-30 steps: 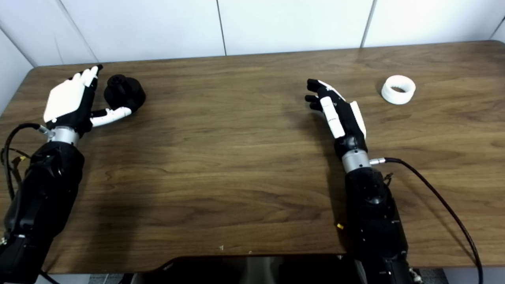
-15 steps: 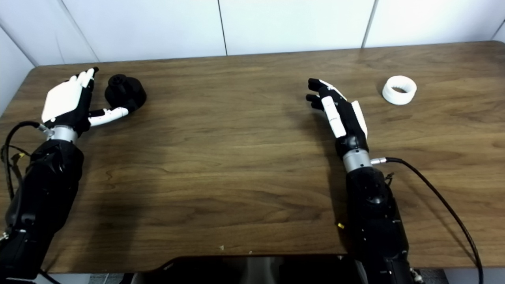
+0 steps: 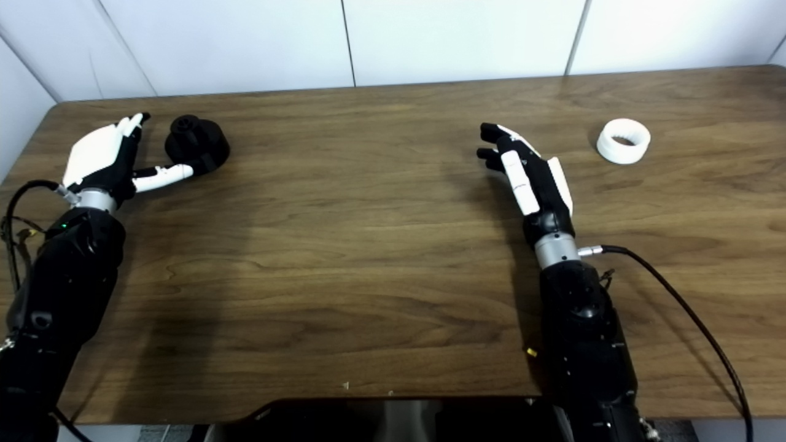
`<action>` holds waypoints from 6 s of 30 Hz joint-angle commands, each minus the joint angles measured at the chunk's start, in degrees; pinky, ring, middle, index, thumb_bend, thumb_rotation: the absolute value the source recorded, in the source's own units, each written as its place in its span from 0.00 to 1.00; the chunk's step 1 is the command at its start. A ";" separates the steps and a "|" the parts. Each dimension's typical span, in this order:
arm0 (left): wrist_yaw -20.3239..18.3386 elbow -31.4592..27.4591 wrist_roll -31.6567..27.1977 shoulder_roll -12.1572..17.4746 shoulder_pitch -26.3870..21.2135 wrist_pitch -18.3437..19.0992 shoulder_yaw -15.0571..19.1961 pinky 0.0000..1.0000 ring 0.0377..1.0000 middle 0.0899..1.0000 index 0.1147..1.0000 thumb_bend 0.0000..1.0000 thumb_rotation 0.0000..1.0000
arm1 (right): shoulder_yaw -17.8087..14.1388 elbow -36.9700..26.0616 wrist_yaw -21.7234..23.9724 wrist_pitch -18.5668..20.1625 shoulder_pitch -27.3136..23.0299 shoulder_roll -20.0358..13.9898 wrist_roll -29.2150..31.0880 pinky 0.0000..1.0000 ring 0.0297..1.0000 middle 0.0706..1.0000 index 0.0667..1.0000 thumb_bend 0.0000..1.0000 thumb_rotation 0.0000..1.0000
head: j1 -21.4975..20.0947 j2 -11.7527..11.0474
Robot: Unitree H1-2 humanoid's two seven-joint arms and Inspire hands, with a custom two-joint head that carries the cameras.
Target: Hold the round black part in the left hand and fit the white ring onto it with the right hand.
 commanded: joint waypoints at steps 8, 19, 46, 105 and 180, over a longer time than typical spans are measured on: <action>0.97 2.56 -1.60 2.06 -5.36 -0.03 -0.55 1.00 1.00 1.00 0.89 1.00 0.68 | -0.14 -1.18 0.11 -2.30 -0.30 -0.47 0.10 0.78 0.77 0.82 0.79 0.62 0.95 | -0.01 0.08; 1.04 3.84 -3.16 1.84 -5.72 -0.67 -1.39 1.00 1.00 1.00 0.88 1.00 0.69 | -0.13 -1.13 -0.11 -2.36 -0.36 -0.34 -0.13 0.78 0.77 0.82 0.79 0.64 0.96 | -0.25 0.23; 2.13 6.41 -4.20 -0.29 -7.25 -1.32 -4.30 1.00 1.00 1.00 0.88 1.00 0.65 | -0.73 -2.44 -0.36 -1.94 -0.13 -0.42 -0.35 0.78 0.76 0.82 0.79 0.63 0.95 | -1.77 0.65; 18.20 18.42 -6.17 -8.18 -11.89 -1.07 -5.05 1.00 1.00 1.00 0.77 1.00 0.54 | -1.00 -5.15 -0.54 -1.11 1.36 -1.65 -1.08 0.79 0.77 0.83 0.78 0.64 0.97 | -3.61 1.52; 5.83 0.04 -10.48 -10.79 0.20 -8.39 -12.72 1.00 1.00 1.00 0.62 1.00 0.37 | -2.20 -5.30 -0.07 -0.61 -0.45 -3.10 -0.36 0.80 0.77 0.83 0.80 0.65 0.96 | -2.60 1.96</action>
